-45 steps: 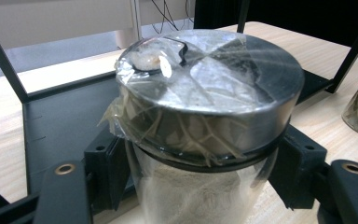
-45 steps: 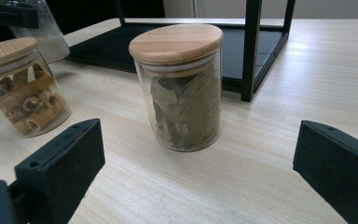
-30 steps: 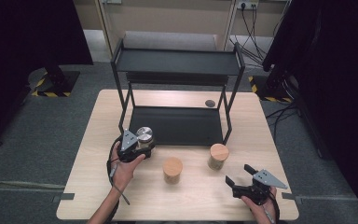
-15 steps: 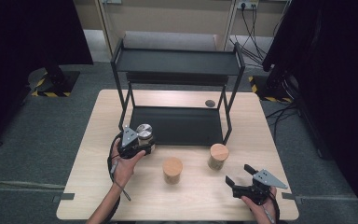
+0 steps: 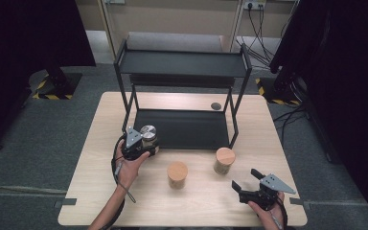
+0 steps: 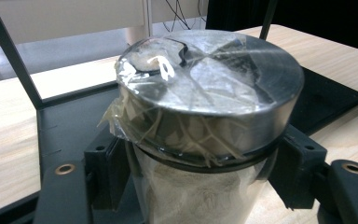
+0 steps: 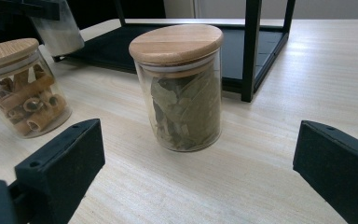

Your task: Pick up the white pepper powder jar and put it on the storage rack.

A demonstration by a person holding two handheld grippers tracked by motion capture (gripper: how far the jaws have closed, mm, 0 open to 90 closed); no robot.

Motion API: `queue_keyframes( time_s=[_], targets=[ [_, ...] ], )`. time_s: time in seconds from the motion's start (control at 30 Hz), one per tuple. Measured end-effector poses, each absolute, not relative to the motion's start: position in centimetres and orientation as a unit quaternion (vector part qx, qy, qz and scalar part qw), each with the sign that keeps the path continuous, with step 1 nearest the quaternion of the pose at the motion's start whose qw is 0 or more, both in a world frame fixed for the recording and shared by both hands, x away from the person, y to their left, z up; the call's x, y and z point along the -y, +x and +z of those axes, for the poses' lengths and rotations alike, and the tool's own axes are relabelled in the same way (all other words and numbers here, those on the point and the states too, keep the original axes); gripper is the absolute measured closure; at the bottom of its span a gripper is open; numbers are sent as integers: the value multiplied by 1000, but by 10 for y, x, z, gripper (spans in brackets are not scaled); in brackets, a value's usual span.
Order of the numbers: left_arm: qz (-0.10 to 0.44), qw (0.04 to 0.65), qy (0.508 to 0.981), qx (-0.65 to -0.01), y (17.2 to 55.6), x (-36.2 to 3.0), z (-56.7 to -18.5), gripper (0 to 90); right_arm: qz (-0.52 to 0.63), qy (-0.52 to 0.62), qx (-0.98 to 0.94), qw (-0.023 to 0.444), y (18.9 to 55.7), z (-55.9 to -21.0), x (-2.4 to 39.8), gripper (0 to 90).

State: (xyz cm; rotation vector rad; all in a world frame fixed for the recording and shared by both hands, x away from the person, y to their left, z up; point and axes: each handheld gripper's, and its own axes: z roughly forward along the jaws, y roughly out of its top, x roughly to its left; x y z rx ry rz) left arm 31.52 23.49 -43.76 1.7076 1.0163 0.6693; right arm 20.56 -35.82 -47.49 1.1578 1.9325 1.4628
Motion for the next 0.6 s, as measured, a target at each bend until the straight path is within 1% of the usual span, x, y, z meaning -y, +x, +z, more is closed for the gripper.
queue_keyframes(
  time_s=[0.6],
  targets=[
    [282, 500, 701, -423, 325, -228, -434, 311, 531, 420, -701, 225, 206, -475, 358, 25]
  ],
)
